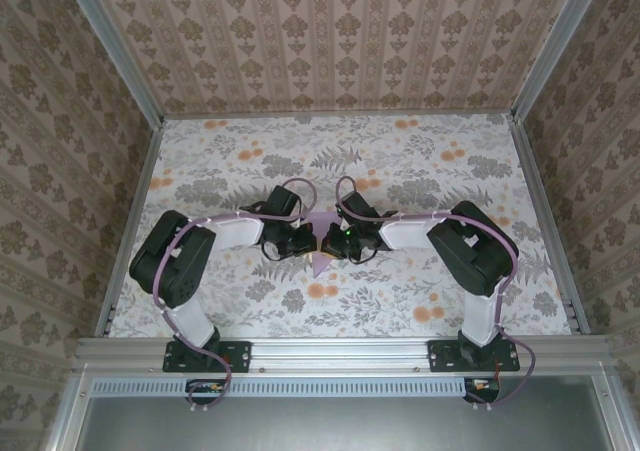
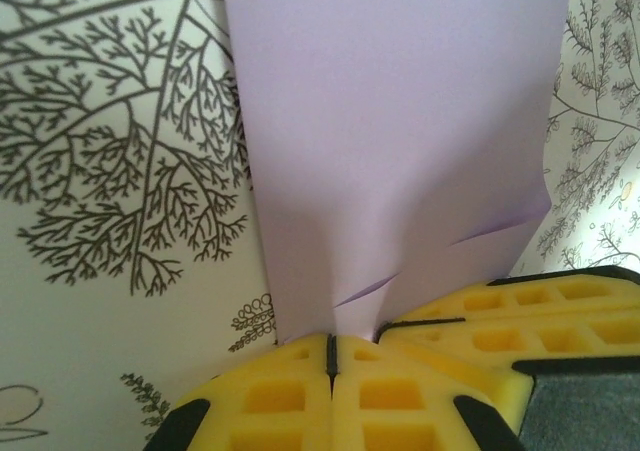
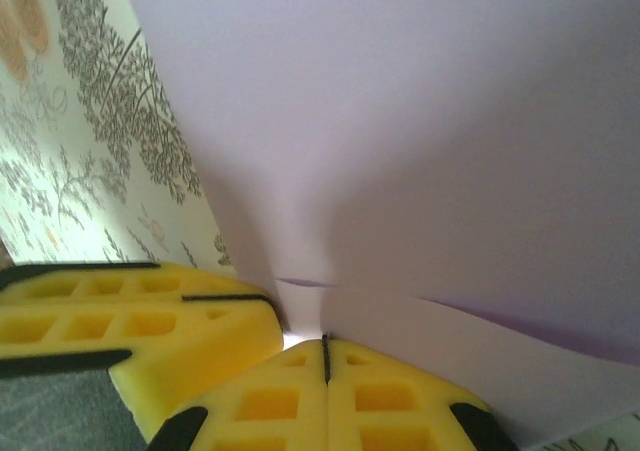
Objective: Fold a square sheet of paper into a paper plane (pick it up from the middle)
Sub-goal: Third fold the triangle at the center of the table.
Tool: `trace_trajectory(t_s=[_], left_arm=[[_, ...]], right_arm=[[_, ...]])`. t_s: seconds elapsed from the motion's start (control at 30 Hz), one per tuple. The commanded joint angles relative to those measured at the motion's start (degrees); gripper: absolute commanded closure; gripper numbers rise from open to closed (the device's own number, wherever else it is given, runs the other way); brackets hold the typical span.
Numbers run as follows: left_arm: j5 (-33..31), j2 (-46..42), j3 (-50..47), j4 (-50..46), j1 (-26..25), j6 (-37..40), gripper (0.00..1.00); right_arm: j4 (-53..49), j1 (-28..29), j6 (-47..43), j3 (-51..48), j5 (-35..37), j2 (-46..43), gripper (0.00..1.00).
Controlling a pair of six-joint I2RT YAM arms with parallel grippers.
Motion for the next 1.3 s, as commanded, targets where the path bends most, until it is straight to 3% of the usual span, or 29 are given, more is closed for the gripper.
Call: trace_trajectory(t_s=[0.0,0.13,0.57,0.8,1.03,1.27], left_arm=[[-5.0,3.1,-0.1,-6.0,-0.6,2.9,1.00],[-6.2,3.8,0.7,-7.4,-0.5,4.5,1.00],[-7.3,6.6,4.2,-10.4,-0.5,7.9,1.00],[-8.1,8.4,3.8,-12.6,0.3,6.5,1.00],[-7.9,8.6,3.7,-12.7,1.2,6.8,1.00],[-7.4,8.3,4.9,-12.7,1.2,7.8,1.00]], right_arm=[[-1.6,-1.2,-8.5,-1.5,-1.3,-4.8,1.00],[-3.8,-1.8,-14.3,-2.0,-0.9,-7.5,1.00],[-3.2,-2.8,-16.1,-0.2,-4.0,-0.2,1.00],[-1.7,-7.8,-15.1,-3.2,-4.0,0.3,1.00],[-1.6,-13.9,-12.6,-5.2,-2.9,-4.0,1.00],[-3.1,-11.7,-13.3,-3.4,-2.3,-7.8,1.00]])
